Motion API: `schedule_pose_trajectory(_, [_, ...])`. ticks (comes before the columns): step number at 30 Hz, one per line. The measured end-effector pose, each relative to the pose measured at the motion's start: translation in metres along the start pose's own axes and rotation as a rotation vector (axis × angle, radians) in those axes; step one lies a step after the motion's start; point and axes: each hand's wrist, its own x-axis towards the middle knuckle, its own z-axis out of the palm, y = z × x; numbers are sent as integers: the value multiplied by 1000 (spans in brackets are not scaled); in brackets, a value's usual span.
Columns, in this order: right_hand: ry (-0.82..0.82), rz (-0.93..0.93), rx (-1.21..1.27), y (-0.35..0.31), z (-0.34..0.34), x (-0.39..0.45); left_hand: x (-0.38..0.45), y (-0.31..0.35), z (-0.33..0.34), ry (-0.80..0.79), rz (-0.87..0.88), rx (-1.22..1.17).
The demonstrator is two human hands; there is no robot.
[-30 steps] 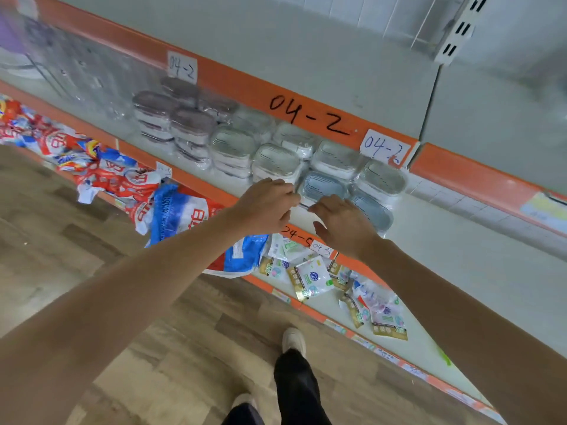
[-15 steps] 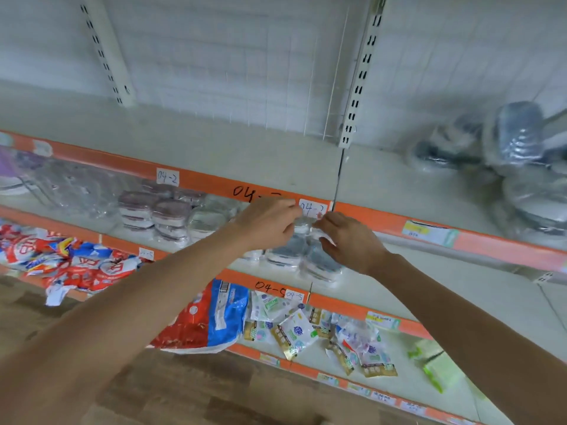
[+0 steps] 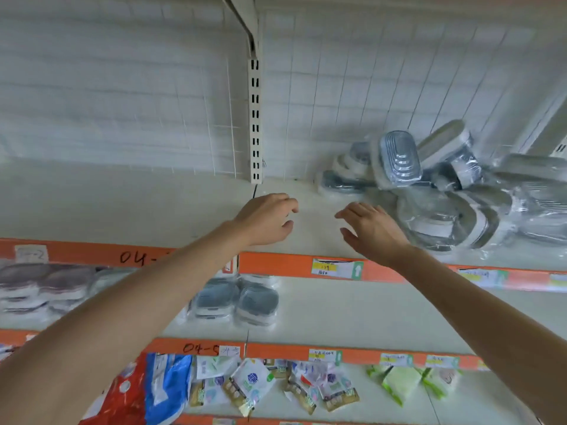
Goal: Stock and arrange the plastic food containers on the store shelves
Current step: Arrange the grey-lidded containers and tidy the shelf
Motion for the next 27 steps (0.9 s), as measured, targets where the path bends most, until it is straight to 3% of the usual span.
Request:
schedule_pose_trajectory(4, [50,154,27,52,-13,21,53,13,-7,29,18,6])
schedule_pose_trajectory(9, [231,408,86,112,-26,47,113,35,-1,55,9,-68])
schedule_pose_trajectory(17, [-13,604,70,152,-16,81,195,57,24,34,-79,-44])
schedule_pose_trajectory(27, [16,713,392,175,-11,79,256,52,50,-119,-195,-262])
